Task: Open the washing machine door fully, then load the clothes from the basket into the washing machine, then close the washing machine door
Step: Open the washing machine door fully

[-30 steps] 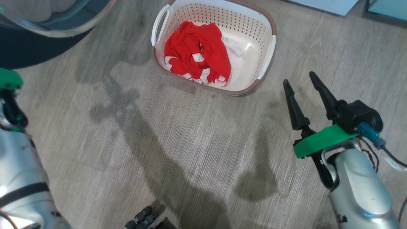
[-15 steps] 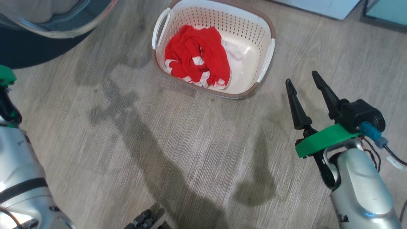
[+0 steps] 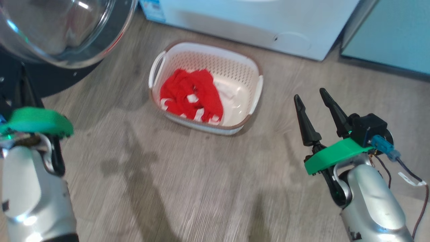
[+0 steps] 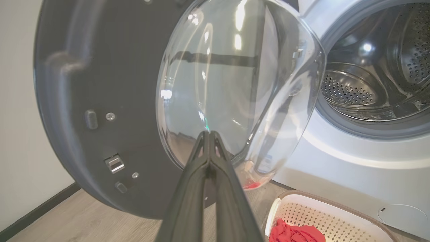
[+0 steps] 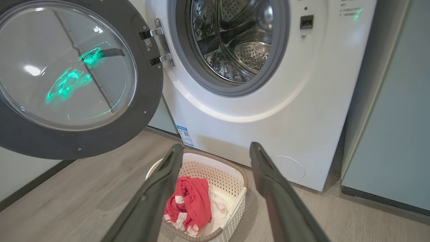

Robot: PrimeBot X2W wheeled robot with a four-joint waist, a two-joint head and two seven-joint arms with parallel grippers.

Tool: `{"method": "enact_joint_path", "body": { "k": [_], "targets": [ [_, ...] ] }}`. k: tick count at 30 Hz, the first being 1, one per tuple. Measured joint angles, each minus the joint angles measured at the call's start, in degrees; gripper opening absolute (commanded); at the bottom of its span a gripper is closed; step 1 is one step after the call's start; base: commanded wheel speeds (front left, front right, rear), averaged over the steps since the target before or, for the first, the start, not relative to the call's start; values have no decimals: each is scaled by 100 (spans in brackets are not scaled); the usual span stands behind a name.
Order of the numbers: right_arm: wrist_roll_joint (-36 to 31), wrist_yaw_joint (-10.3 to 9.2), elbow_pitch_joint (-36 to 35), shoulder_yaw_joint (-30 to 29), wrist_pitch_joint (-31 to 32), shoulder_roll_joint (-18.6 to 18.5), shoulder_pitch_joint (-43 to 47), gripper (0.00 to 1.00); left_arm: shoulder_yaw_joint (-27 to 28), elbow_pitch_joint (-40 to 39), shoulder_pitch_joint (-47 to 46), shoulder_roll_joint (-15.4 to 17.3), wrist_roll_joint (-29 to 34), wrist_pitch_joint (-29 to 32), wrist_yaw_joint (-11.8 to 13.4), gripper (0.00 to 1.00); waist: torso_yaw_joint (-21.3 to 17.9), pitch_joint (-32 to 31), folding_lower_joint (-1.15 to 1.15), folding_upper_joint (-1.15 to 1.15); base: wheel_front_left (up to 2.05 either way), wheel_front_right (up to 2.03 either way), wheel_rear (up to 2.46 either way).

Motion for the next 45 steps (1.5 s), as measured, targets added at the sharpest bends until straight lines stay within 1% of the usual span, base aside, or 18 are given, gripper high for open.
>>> {"method": "enact_joint_path", "body": {
  "k": [4, 5, 9, 13, 17, 20, 24, 26, 32, 35, 41, 42, 43, 44, 45],
  "targets": [
    [186, 0, -77, 23, 0, 13, 161, 100, -483, -419, 571, -1, 83, 0, -96, 0, -252, -321, 0, 0, 0, 0, 0],
    [186, 0, -77, 23, 0, 13, 161, 100, -483, -419, 571, -1, 83, 0, -96, 0, -252, -321, 0, 0, 0, 0, 0],
    [199, 0, -116, -23, 0, 25, 449, 100, -811, -658, 1109, -18, -47, 0, -107, 0, -554, -597, 0, 0, 0, 0, 0],
    [246, 0, -238, -34, 0, 31, 572, 100, -971, -966, 1526, -16, -241, 0, -82, 0, -889, -822, 0, 0, 0, 0, 0],
    [330, 0, -441, -67, -1, 33, 689, 100, -1160, -1316, 1861, -7, -512, 0, 64, 0, -1230, -1006, 0, 0, 0, 0, 0],
    [344, 0, -538, -98, -1, 34, 856, 100, -1376, -1597, 2134, -4, -690, 0, 243, 0, -1465, -1119, 0, 0, 0, 0, 0],
    [353, 0, -648, -169, 0, 37, 1076, 100, -1582, -1917, 2448, 2, -931, 0, 407, 0, -1718, -1258, 0, 0, 0, 0, 0],
    [391, 0, -704, -219, 0, 43, 1148, 100, -1691, -2041, 2588, 13, -931, 0, 474, 0, -1818, -1326, 0, 0, 0, 0, 0],
    [411, 0, -838, -342, 0, 56, 1252, 100, -2015, -2260, 2915, 23, -1026, 0, 621, 0, -2012, -1430, 0, 0, 0, 0, 0],
    [424, 0, -854, -366, 0, 59, 1284, 100, -2143, -2330, 2939, 25, -1084, 0, 666, 0, -2027, -1426, 0, 0, 0, 0, 0],
    [443, 0, -876, -446, 0, 64, 1289, 100, -2360, -2354, 3101, 35, -1170, 0, 666, 0, -1988, -1390, 0, 0, 0, 0, 0],
    [443, 0, -876, -453, 0, 64, 1290, 100, -2398, -2351, 3125, 36, -1180, 0, 666, 18, -1975, -1387, 0, 0, 0, 0, 0],
    [444, 0, -875, -455, -1, 64, 1290, 100, -2423, -2345, 3136, 36, -1180, 0, 667, 18, -1960, -1384, 0, 0, 0, 0, 0],
    [444, 0, -873, -457, 0, 64, 1290, 100, -2432, -2334, 3136, 36, -1180, 0, 675, 50, -1945, -1384, 0, 0, 0, 0, 0],
    [444, 0, -871, -460, 0, 64, 1290, 100, -2437, -2316, 3135, 37, -1181, 0, 675, 92, -1931, -1385, 0, 0, 0, 0, 0]
  ]
}}
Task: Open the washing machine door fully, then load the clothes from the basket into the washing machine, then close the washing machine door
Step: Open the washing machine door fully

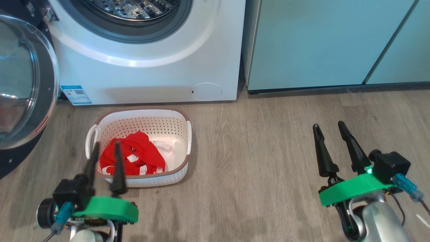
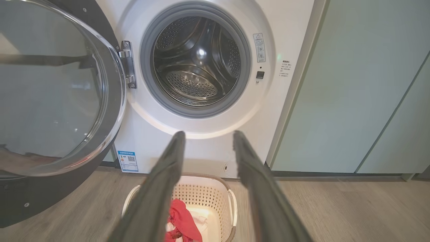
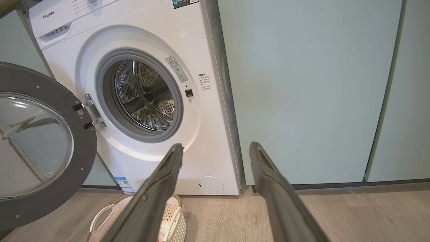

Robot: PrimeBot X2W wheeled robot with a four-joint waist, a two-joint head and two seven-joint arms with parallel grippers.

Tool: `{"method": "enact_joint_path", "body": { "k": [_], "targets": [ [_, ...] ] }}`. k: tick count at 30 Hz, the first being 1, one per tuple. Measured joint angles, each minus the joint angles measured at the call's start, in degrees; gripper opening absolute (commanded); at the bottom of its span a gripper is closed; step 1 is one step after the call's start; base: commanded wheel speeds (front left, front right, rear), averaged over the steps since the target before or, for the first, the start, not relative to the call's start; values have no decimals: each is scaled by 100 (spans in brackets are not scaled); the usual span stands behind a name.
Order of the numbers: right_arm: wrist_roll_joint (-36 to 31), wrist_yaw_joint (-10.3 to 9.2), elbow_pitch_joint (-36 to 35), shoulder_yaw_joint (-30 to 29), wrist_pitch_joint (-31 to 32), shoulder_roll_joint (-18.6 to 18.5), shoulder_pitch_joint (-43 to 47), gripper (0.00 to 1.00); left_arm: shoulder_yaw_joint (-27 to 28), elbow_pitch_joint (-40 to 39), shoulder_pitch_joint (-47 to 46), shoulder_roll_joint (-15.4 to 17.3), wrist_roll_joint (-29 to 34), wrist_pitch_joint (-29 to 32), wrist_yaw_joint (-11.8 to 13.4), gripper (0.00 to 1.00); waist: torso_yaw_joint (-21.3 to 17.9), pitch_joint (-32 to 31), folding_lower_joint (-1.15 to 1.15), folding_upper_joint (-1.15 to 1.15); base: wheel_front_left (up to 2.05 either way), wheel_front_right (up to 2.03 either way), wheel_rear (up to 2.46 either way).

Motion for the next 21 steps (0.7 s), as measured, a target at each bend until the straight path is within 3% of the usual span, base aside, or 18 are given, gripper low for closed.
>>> {"method": "enact_joint_path", "body": {
  "k": [1, 21],
  "targets": [
    [0, 0, 2, -3, -1, 0, 0, 100, -10, 21, 0, 1, -2, 0, 0, 100, 12, -3, 0, 0, 0, 0, 0],
    [43, 0, 32, -13, 0, 2, 1, 100, -171, 162, 0, 7, -120, 0, -59, 100, 111, -46, 0, 0, 0, 0, 0]
  ]
}}
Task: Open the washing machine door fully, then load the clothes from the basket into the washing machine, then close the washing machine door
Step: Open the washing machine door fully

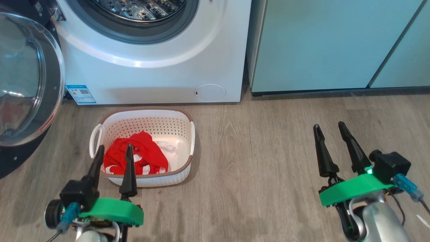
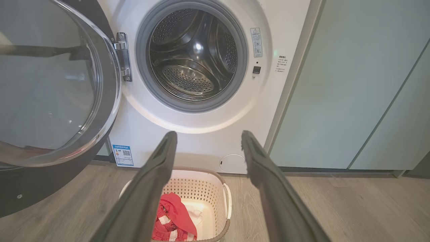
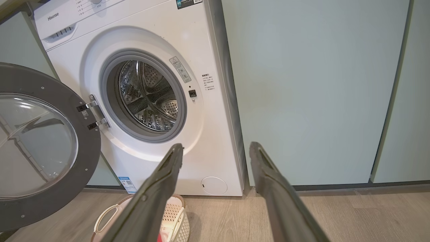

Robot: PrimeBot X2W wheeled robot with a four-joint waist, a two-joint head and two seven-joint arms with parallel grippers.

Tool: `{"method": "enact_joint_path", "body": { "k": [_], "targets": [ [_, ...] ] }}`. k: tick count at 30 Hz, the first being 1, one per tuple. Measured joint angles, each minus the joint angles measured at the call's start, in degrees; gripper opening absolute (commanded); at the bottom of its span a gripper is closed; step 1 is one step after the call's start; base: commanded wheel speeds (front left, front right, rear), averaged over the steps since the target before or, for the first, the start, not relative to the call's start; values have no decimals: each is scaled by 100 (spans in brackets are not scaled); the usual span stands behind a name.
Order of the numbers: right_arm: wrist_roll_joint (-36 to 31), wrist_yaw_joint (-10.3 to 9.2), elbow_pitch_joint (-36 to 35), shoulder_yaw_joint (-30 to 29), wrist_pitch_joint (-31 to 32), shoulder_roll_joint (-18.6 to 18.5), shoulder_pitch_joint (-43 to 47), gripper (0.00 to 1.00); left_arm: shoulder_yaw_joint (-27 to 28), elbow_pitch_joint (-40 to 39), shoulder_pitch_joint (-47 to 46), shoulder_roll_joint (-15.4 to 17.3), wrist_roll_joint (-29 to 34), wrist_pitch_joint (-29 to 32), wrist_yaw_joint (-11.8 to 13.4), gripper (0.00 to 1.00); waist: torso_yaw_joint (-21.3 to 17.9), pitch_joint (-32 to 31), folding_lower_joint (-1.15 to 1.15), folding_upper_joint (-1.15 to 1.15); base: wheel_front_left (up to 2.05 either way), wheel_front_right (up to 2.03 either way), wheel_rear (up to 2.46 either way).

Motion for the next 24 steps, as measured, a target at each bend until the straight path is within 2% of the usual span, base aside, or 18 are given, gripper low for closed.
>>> {"method": "enact_joint_path", "body": {
  "k": [24],
  "targets": [
    [0, 0, 110, 15, 0, 0, 3, 100, -15, 16, 1, 1, 59, 0, 46, 100, 16, 9, 0, 0, 0, 0, 0]
  ]
}}
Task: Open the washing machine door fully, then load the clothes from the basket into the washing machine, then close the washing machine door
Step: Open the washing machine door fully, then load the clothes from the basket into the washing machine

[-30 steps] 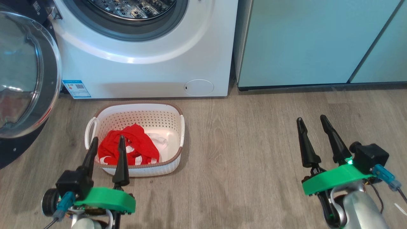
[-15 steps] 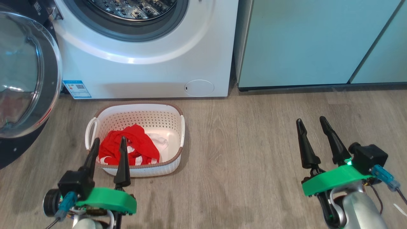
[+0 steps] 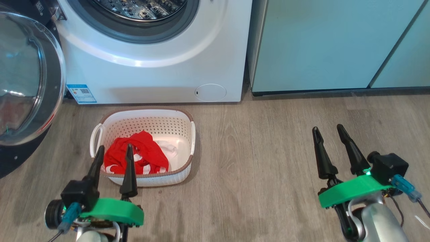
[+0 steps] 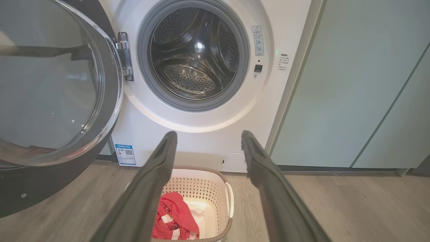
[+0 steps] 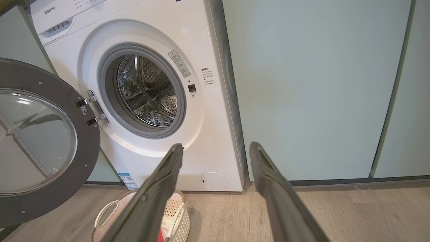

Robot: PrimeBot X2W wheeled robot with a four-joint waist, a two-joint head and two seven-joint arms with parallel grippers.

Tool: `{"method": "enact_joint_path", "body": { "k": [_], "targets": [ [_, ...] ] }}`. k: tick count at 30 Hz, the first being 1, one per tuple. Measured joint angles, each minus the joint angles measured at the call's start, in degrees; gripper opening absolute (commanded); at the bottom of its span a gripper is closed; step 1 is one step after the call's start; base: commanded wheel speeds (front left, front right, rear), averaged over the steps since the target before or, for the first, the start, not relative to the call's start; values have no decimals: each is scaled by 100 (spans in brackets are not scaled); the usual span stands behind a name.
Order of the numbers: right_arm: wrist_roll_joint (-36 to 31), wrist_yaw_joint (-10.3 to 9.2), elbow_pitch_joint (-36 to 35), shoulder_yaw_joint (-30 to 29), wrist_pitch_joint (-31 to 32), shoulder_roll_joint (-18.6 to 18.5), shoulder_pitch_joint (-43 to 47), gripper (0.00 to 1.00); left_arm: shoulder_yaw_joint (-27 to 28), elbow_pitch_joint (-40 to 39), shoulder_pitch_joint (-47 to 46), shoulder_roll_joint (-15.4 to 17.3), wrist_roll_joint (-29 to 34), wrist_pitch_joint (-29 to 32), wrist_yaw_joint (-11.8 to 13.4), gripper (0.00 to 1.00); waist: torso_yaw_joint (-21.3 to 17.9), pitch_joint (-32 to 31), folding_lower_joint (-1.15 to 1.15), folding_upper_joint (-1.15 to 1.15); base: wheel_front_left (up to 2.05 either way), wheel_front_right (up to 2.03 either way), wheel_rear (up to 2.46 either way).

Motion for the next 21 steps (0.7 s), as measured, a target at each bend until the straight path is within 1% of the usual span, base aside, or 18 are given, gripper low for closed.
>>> {"method": "enact_joint_path", "body": {
  "k": [2, 4, 5, 6, 9, 14, 21],
  "targets": [
    [0, 0, 2, 0, 0, 0, 0, 100, 2, 4, 0, 0, -71, 0, -7, 100, 1, 1, 0, 0, 0, 0, 0],
    [0, 0, 9, 1, 0, 0, 0, 100, 12, 4, 0, 0, -191, 0, -107, 100, 3, -1, 0, 0, 0, 0, 0],
    [8, 0, 12, 1, 0, 0, 0, 100, 19, 4, 0, 0, -214, 0, -112, 100, 5, -2, 0, 0, 0, 0, 0],
    [9, 0, 16, 1, 0, 0, 0, 100, 31, 8, 0, 0, -255, 0, -151, 100, 8, -4, 0, 0, 55, -55, 0],
    [9, 0, 26, 8, 0, 0, 0, 100, 45, 21, 0, 1, -263, 0, -156, 100, 17, -8, 0, 0, 86, -86, 0],
    [9, 0, 33, 12, 0, 0, 70, 100, 49, 36, 14, 1, -263, 0, -155, 100, 22, -15, 0, 0, 150, -150, 0],
    [9, 0, 59, 22, 0, 2, 94, 100, 40, 32, 13, 2, -190, 0, -151, 100, 29, -24, 0, 0, 209, -209, 0]
  ]
}}
